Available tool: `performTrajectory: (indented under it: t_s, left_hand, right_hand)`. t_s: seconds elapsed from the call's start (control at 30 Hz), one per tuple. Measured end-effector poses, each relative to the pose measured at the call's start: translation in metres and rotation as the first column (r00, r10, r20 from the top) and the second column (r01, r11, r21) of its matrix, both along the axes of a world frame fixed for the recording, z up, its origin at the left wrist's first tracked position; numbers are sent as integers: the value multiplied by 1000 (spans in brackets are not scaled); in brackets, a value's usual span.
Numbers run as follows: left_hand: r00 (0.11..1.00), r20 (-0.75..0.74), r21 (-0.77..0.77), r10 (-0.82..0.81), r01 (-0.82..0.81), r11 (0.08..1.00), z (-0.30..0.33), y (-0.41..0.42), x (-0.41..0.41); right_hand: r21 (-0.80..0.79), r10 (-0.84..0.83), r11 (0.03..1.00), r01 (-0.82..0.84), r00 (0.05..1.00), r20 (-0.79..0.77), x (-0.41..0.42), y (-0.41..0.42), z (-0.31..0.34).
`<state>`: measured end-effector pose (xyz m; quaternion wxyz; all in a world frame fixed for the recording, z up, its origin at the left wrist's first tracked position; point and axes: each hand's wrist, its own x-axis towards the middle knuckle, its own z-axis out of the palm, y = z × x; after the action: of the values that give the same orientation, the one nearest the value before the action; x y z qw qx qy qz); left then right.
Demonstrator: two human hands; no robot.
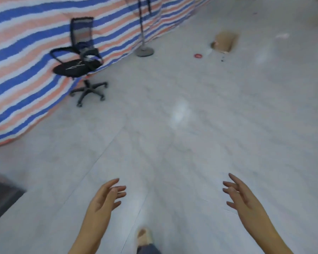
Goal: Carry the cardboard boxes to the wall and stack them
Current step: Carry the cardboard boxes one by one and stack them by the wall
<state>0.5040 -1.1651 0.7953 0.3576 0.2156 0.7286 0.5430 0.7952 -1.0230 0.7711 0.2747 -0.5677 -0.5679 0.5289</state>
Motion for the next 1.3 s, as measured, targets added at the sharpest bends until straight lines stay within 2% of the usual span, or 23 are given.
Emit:
performTrajectory:
  t_s: [0.2, 0.43, 0.67, 0.73, 0.83, 0.93, 1.1, 1.3]
  left_hand:
    - [984, 2, -21, -176, 176, 984, -14, 125, 1]
    - [941, 28, -34, -337, 337, 941, -15, 293, -19]
    - [822, -87, -68, -563, 559, 826, 5, 460, -12]
    - [800, -91, -70, -593, 589, 805, 5, 501, 2]
    - [785, -71, -74, -615, 611, 788, -3, 557, 28]
    - [804, -46, -67, -593, 590, 805, -13, 614, 60]
    - [858, -4, -46, -513, 513, 857, -15, 710, 119]
    - [827, -26, -23, -562, 562, 827, -9, 825, 193]
  right_hand:
    - [-30, -206, 978, 205, 978, -30, 16, 61, -13]
    - [-36, -351, 936, 349, 935, -48, 0, 186, -1]
    - [-10, -456, 890, 456, 890, -2, 9, 295, 5]
    - [-51, -494, 869, 492, 869, -20, 16, 322, 10]
    - [-9, -538, 843, 538, 843, 1, 41, 371, -4]
    - [-54, -537, 843, 536, 843, -25, 68, 436, -3]
    - [13, -458, 889, 457, 889, 20, 138, 552, 6]
    - [34, -390, 921, 388, 919, 61, 205, 672, 6]
